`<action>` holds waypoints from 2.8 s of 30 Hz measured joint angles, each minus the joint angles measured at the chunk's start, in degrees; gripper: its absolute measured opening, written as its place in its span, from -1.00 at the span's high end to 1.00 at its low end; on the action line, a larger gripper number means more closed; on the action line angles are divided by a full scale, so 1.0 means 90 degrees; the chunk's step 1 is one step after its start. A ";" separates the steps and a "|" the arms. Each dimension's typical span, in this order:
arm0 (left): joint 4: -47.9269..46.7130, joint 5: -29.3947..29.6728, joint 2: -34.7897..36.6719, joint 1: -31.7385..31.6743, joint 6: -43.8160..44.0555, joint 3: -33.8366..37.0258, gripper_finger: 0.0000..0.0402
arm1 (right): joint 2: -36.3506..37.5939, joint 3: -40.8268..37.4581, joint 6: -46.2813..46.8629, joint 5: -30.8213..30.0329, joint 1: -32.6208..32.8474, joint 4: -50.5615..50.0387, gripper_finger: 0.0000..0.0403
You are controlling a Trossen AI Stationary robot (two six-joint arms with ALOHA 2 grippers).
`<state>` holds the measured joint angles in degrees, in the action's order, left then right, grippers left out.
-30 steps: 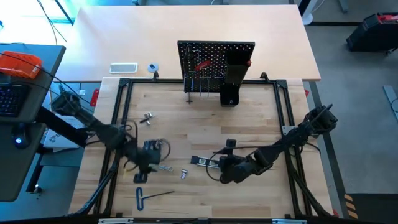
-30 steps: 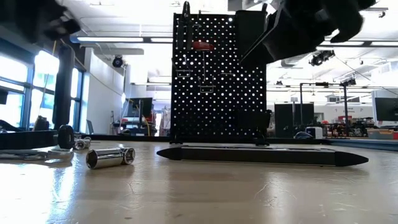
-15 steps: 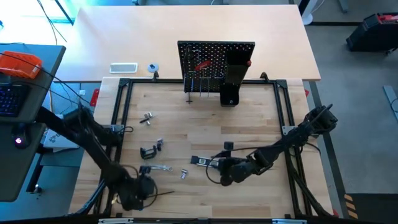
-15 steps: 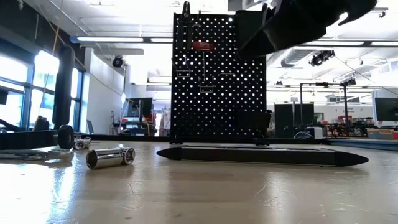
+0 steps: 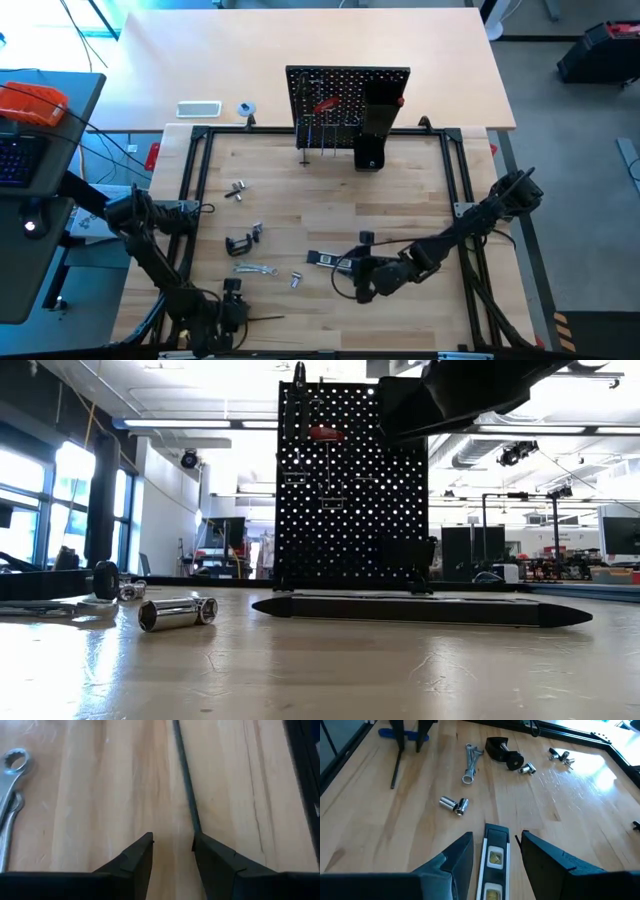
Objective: Hang tools onto peg board
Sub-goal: Put the pick tool into the top black bin on the peg board
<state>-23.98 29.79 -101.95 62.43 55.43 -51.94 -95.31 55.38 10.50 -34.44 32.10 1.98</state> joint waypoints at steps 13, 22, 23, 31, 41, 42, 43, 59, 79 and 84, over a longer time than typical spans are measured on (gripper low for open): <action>0.0032 0.0049 0.0406 0.0049 -0.0070 0.0015 0.44 | -0.0138 0.0001 -0.0031 0.0002 0.0053 0.0098 0.30; 0.0270 -0.0032 0.0413 0.0179 0.0096 0.0015 0.44 | -0.0697 0.0001 -0.0052 0.0212 -0.0021 0.0416 0.31; 0.0274 -0.0035 0.0413 0.0189 0.0098 0.0015 0.44 | -0.0745 0.0001 -0.0051 0.0245 -0.0025 0.0442 0.31; 0.0387 -0.0479 0.0099 0.0189 -0.0053 0.0015 0.44 | -0.0804 0.0001 -0.0152 0.0313 -0.0025 0.0642 0.31; 0.0007 -0.0265 -0.0244 0.0021 0.0248 -0.0019 0.80 | -0.0804 0.0001 -0.0221 0.0311 -0.0025 0.0678 0.31; 0.0004 -0.0267 -0.0269 -0.0036 0.0107 -0.0019 0.89 | -0.0804 0.0001 -0.0223 0.0311 -0.0025 0.0680 0.31; 0.0004 -0.0268 -0.0292 -0.0088 -0.0041 -0.0023 0.93 | -0.0804 0.0001 -0.0223 0.0311 -0.0025 0.0678 0.31; 0.0736 0.0259 -0.0498 -0.2133 -0.3056 0.0022 0.99 | -0.0804 0.0001 -0.0371 0.0460 -0.0025 0.1196 0.31; 0.2706 -0.0732 -0.0520 -0.3385 -0.5073 0.0037 0.99 | -0.1329 0.0004 0.0291 0.1260 -0.0113 0.1580 0.31; 0.2861 -0.0783 -0.0445 -0.3380 -0.5238 0.0016 0.98 | -0.1824 0.0004 0.0451 0.1522 -0.0224 0.2247 0.31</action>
<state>1.77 22.74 -105.96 32.02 8.29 -51.80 -111.72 55.42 14.57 -20.73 30.08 22.20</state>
